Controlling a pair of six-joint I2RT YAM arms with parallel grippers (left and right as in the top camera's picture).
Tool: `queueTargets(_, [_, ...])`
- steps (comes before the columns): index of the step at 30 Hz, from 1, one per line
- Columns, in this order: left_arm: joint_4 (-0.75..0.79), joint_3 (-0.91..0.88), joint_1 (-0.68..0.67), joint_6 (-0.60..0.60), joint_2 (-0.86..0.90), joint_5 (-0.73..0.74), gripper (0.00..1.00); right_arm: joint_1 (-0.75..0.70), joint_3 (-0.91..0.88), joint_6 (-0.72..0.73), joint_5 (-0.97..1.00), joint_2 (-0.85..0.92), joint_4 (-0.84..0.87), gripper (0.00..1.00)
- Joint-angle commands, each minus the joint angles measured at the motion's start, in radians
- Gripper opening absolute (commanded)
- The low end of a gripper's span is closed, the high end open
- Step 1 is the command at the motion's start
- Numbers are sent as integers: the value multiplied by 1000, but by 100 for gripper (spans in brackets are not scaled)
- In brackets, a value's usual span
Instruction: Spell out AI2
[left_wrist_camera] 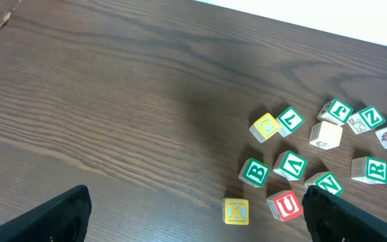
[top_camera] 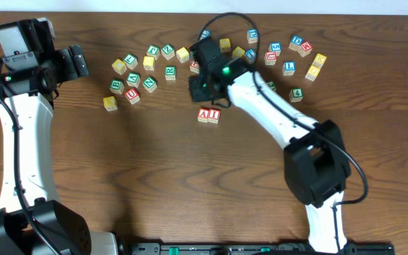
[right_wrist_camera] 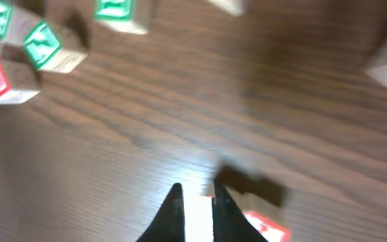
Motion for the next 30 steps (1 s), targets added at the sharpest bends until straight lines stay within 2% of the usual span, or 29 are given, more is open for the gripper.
queueTargets(1, [-3, 23, -2, 6, -6, -2, 99, -60, -27, -34, 21, -12, -14, 5])
queueTargets(11, [-3, 23, -2, 6, -6, -2, 99, -92, -192, -161, -3, -6, 113, 4])
queueTargets(16, [-3, 23, -2, 6, -6, -2, 99, -91, -240, -167, -18, -6, 126, 4])
queueTargets(30, [-3, 23, -2, 6, -6, -2, 99, -81, -253, -261, -104, -6, 175, 3])
